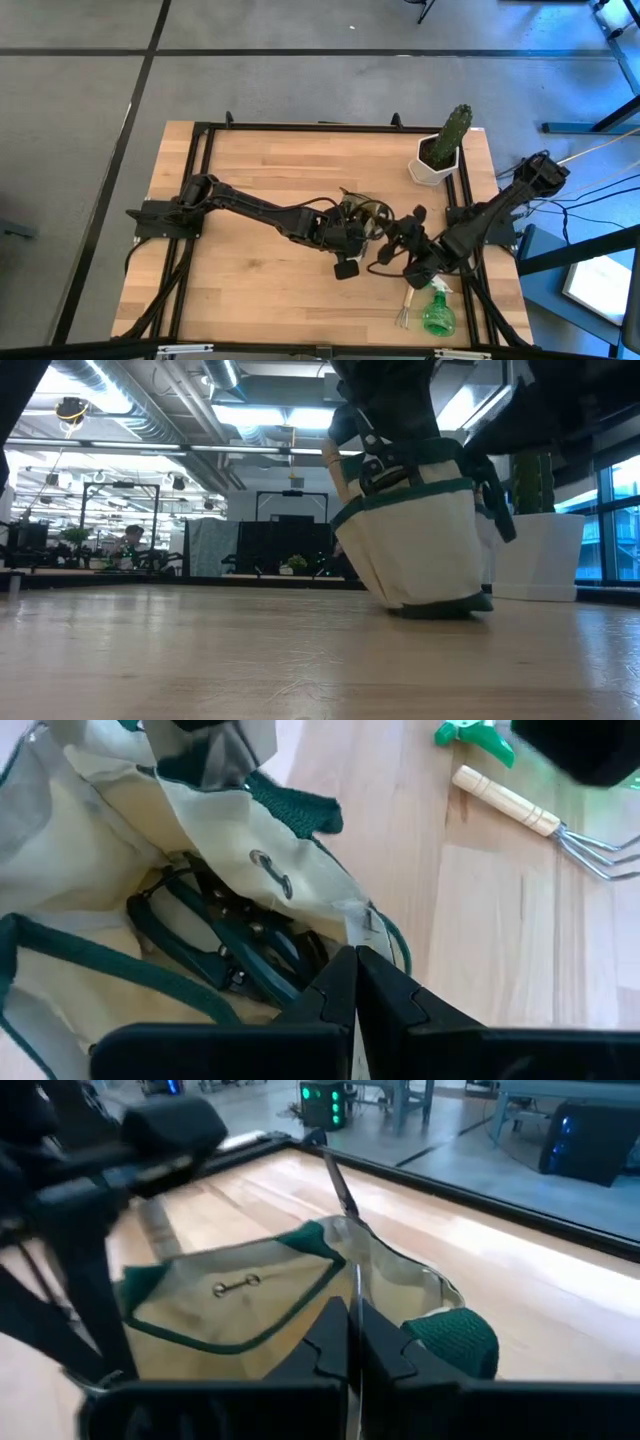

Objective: Pick & Place Garden tools in Gardening bag
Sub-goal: Put the brown trowel into the green gardening bag

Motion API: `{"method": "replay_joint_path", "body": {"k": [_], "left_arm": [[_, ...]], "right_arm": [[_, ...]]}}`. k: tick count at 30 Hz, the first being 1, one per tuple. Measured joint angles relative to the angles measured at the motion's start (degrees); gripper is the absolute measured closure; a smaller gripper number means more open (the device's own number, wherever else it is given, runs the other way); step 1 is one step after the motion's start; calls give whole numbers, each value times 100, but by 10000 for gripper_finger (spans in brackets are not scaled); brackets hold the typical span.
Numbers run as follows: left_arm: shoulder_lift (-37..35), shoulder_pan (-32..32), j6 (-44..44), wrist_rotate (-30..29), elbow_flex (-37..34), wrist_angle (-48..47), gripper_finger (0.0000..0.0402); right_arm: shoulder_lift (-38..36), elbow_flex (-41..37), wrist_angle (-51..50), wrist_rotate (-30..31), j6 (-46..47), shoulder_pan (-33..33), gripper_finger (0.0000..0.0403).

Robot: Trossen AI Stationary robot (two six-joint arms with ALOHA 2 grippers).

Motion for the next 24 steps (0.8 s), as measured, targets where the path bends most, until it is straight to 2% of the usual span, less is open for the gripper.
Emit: {"method": "replay_joint_path", "body": {"k": [6,11,18,24], "left_arm": [[0,0,42,-66,0,0,400],[0,0,34,-71,-2,0,399],[0,0,44,-73,0,0,400],[0,0,50,-73,0,2,400]], "right_arm": [[0,0,-50,20,-137,-62,403],[0,0,9,250,251,-115,403],[117,2,43,-20,147,-294,403],[440,9,181,18,272,-306,403]]}}
